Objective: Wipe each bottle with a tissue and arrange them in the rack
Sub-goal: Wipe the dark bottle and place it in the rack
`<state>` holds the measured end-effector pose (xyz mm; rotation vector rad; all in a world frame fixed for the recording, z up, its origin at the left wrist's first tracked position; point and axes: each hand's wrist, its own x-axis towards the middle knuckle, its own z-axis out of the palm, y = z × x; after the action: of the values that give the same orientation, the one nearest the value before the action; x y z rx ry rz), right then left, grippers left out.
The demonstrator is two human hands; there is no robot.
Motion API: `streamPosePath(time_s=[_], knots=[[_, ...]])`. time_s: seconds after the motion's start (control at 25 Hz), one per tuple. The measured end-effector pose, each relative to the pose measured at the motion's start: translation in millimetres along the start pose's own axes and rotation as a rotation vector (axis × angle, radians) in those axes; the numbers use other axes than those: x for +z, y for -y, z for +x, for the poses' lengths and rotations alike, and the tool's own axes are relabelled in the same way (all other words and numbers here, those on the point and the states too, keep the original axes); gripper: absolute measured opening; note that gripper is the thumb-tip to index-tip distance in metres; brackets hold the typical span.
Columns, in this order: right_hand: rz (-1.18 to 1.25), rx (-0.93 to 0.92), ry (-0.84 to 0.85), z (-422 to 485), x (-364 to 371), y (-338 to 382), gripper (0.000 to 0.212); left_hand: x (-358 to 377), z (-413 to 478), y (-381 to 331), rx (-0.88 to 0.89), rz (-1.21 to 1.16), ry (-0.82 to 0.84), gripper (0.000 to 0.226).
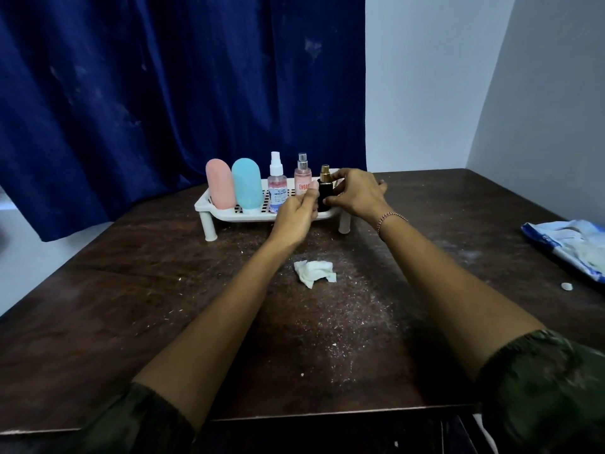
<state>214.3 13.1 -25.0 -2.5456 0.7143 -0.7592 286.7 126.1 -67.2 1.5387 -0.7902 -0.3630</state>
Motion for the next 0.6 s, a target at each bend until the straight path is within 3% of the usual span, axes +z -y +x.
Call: streamPosePath(time_s=[0.2, 0.4, 0.6], knots=[[-0.103, -0.004, 0.014, 1, 2, 6, 0.035, -2, 0, -8, -0.023, -0.06, 0.011, 0.033], [-0.105, 0.006, 0.029, -1, 1, 8, 0.033, -5, 2, -7, -0.043, 0.035, 0.025, 0.035], [-0.086, 0.007, -0.05, -7, -9, 7, 0.052, -13, -3, -7, -0.03, 0.057, -0.021, 0.028]])
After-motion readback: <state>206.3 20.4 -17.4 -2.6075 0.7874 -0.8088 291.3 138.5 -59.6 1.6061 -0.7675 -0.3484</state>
